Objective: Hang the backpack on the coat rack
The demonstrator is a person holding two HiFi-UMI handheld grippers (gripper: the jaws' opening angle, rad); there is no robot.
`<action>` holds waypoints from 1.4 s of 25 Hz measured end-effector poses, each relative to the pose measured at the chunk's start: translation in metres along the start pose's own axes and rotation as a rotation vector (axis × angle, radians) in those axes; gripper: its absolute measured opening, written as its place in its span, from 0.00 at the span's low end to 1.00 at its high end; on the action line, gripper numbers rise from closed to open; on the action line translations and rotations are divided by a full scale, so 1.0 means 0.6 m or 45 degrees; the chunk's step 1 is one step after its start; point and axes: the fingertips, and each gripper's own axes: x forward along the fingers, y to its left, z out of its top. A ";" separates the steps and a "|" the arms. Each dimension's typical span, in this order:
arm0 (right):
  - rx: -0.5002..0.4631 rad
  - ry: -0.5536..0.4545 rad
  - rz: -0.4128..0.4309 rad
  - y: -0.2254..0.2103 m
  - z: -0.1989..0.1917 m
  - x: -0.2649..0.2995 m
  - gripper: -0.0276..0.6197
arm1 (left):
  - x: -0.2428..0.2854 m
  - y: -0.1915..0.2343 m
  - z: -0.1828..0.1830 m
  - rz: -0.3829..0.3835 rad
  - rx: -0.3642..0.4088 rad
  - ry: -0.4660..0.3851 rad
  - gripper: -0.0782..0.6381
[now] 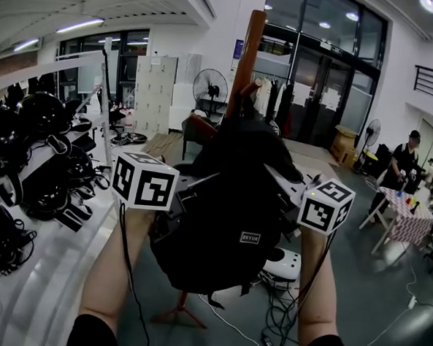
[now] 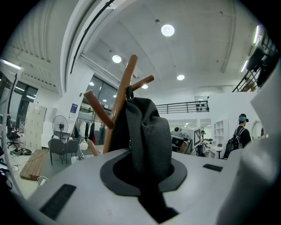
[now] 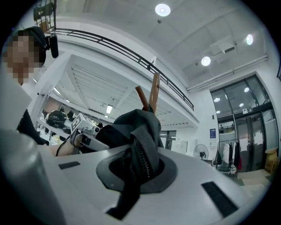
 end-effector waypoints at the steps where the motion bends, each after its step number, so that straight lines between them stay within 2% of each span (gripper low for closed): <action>1: 0.002 0.000 0.003 0.003 -0.006 0.001 0.07 | -0.002 0.002 -0.006 -0.001 -0.006 0.000 0.20; 4: -0.007 -0.020 0.005 0.011 -0.014 -0.003 0.07 | -0.008 0.001 -0.017 -0.006 -0.008 -0.011 0.20; 10: -0.032 -0.111 -0.034 0.034 -0.029 -0.027 0.11 | -0.022 -0.016 -0.041 -0.037 0.085 -0.055 0.25; 13: -0.074 -0.148 -0.102 0.052 -0.030 -0.041 0.14 | -0.035 -0.026 -0.048 -0.033 0.114 -0.089 0.30; 17: -0.159 -0.176 -0.251 0.076 -0.029 -0.070 0.16 | -0.047 -0.042 -0.061 -0.024 0.162 -0.116 0.34; 21: -0.242 -0.198 -0.341 0.109 -0.025 -0.099 0.30 | -0.073 -0.057 -0.070 -0.080 0.193 -0.167 0.42; 23: -0.212 -0.216 -0.370 0.119 -0.028 -0.118 0.35 | -0.090 -0.060 -0.068 -0.093 0.185 -0.203 0.46; 25: -0.130 -0.224 -0.391 0.120 -0.047 -0.139 0.37 | -0.106 -0.061 -0.069 -0.080 0.168 -0.232 0.49; 28: 0.011 -0.235 -0.396 0.130 -0.085 -0.172 0.37 | -0.131 -0.072 -0.082 -0.046 0.176 -0.221 0.50; 32: 0.133 -0.335 -0.386 0.162 -0.100 -0.224 0.37 | -0.168 -0.081 -0.102 0.047 0.221 -0.215 0.52; 35: 0.157 -0.321 -0.379 0.199 -0.114 -0.258 0.37 | -0.203 -0.104 -0.118 0.125 0.188 -0.249 0.54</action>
